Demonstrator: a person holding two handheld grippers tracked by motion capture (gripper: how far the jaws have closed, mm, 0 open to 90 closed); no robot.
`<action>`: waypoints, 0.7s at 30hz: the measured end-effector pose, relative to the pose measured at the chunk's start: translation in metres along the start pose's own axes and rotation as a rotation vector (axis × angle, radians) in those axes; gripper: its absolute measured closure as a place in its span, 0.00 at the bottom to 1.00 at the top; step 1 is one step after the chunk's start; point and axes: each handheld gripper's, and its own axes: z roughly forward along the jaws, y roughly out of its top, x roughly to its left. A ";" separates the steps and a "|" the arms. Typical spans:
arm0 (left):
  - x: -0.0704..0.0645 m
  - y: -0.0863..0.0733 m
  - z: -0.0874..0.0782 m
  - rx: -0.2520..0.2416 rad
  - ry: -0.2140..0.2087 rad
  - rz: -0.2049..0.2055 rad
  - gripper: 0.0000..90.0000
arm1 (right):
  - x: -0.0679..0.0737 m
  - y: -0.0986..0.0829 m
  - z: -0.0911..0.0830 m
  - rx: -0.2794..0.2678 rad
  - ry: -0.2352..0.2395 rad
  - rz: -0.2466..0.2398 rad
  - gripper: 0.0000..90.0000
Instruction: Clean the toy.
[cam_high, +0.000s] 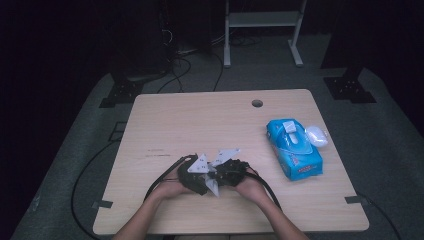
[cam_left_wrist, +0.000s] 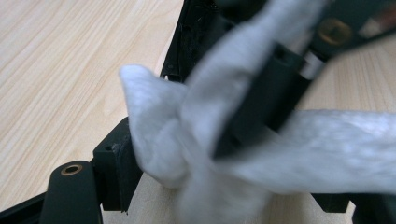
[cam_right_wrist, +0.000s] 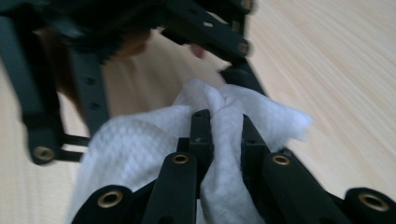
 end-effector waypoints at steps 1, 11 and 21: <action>0.000 0.000 0.000 0.002 0.000 0.001 0.27 | -0.002 -0.001 -0.001 0.001 -0.008 0.002 0.89; 0.002 -0.001 -0.002 -0.010 -0.003 -0.004 0.27 | -0.037 -0.037 -0.046 0.013 -0.120 0.072 0.89; 0.002 -0.002 -0.001 -0.007 -0.001 -0.006 0.27 | -0.028 -0.045 -0.053 0.017 -0.073 0.069 0.89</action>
